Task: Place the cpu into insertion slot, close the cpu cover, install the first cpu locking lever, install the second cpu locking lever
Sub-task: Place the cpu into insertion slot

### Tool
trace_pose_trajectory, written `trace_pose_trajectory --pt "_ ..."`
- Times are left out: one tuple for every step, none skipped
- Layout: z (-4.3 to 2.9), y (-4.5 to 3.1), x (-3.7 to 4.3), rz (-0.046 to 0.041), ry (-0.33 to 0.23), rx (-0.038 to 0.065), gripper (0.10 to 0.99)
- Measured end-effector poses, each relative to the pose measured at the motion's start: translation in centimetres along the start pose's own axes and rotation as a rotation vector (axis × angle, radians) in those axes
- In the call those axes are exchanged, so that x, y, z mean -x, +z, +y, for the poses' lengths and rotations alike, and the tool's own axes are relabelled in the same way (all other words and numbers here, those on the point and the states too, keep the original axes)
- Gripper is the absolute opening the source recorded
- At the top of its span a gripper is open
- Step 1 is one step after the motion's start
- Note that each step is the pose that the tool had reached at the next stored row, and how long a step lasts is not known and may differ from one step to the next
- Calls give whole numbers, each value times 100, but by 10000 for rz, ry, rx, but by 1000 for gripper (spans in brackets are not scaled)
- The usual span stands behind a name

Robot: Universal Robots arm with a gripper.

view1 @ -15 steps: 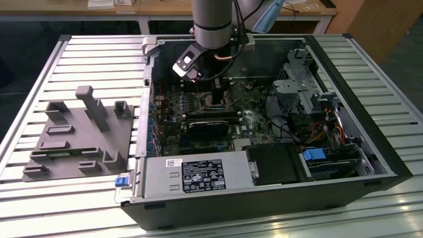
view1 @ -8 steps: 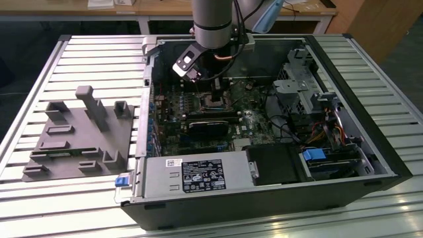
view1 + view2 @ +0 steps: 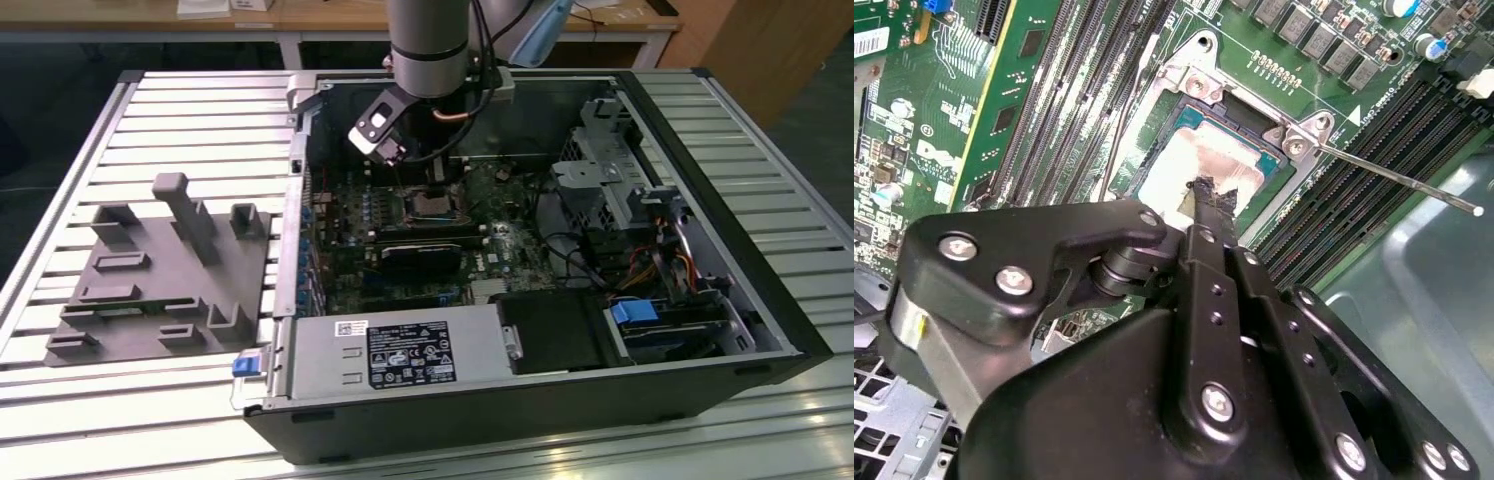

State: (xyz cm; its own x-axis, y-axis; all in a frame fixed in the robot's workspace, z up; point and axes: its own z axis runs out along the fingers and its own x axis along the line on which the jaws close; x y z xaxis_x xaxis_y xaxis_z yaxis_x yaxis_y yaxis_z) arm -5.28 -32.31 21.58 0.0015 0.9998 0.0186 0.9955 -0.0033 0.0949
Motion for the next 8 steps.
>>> trace_pose_trajectory --pt "0 0 0 0 0 0 106" --pt "0 -1 0 0 0 0 106" --pt "0 -1 0 0 0 0 106" --pt "0 -1 0 0 0 0 106" --pt "0 -2 0 1 0 0 106" --pt "0 -4 0 -1 0 -1 106" --pt "0 -11 1 -5 -1 -4 106" --pt "1 -19 0 -3 0 -2 106"
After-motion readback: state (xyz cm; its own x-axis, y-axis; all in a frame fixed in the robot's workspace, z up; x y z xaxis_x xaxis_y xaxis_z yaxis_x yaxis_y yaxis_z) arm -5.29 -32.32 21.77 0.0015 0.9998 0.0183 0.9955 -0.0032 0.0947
